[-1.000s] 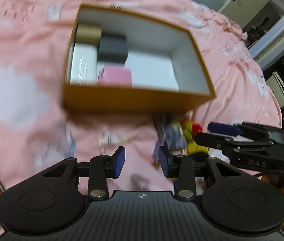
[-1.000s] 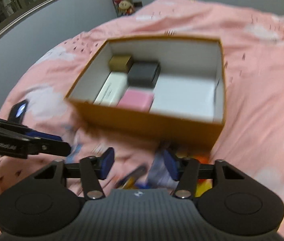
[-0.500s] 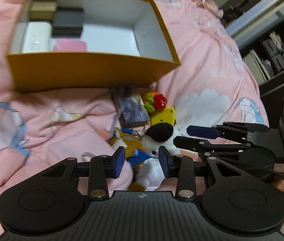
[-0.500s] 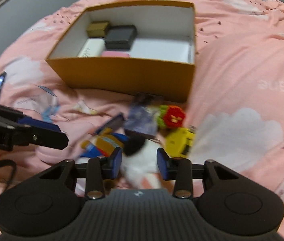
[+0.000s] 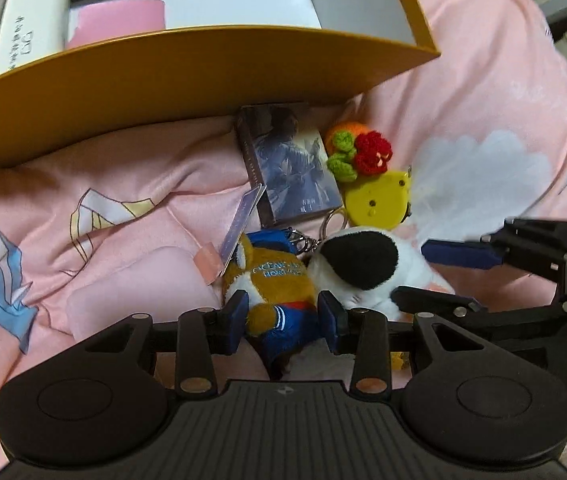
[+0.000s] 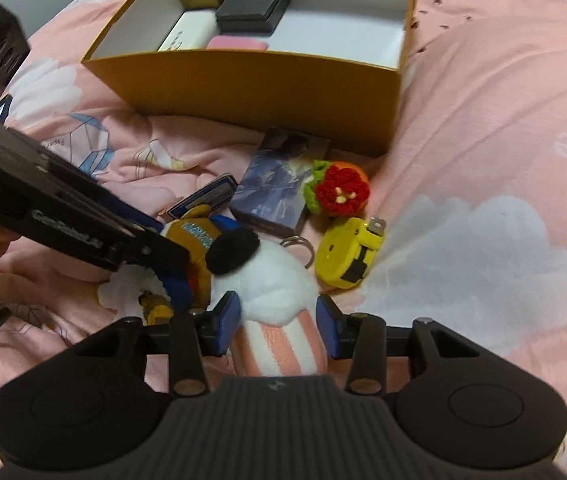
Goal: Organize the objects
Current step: 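Grasp the orange plush keychain with the left tool while the right tool grasps the white plush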
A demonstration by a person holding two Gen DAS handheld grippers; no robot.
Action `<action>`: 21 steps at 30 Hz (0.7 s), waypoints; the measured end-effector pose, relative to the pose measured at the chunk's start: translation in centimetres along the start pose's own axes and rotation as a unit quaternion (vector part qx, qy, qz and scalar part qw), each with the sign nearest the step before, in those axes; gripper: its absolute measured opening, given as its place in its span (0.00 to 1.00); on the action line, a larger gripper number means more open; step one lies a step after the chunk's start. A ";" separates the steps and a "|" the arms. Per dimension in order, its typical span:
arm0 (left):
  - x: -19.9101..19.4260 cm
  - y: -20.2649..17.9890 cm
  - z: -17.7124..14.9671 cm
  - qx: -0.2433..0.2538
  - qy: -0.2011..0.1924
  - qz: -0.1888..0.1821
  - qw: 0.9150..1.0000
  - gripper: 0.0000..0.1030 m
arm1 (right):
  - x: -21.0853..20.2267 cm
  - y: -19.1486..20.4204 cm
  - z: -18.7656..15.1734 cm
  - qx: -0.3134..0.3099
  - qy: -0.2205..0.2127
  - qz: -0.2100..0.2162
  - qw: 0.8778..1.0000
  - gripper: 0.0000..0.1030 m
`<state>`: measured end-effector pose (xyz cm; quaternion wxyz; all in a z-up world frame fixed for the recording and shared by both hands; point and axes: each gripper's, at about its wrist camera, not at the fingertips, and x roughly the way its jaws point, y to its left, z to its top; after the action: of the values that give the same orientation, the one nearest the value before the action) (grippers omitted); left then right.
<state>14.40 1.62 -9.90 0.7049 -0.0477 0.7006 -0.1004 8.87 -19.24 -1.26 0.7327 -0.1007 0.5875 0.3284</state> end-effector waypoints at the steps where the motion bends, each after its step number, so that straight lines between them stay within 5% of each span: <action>1: 0.2 0.0 0.2 -0.001 0.008 0.001 1.000 0.47 | 0.1 0.0 0.2 -0.006 0.005 0.002 1.000 0.47; 15: 4.1 -0.1 1.3 0.032 0.110 0.030 0.993 0.59 | 3.7 -1.3 1.6 0.018 0.059 0.083 0.995 0.70; 21: 4.9 0.4 1.2 0.027 0.132 0.025 0.991 0.66 | 2.1 -0.6 0.8 0.007 0.040 0.061 0.997 0.62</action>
<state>15.63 0.92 -14.76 0.6093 0.0022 0.7856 -0.1072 10.03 -18.47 -3.15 0.6878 -0.0724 0.6236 0.3643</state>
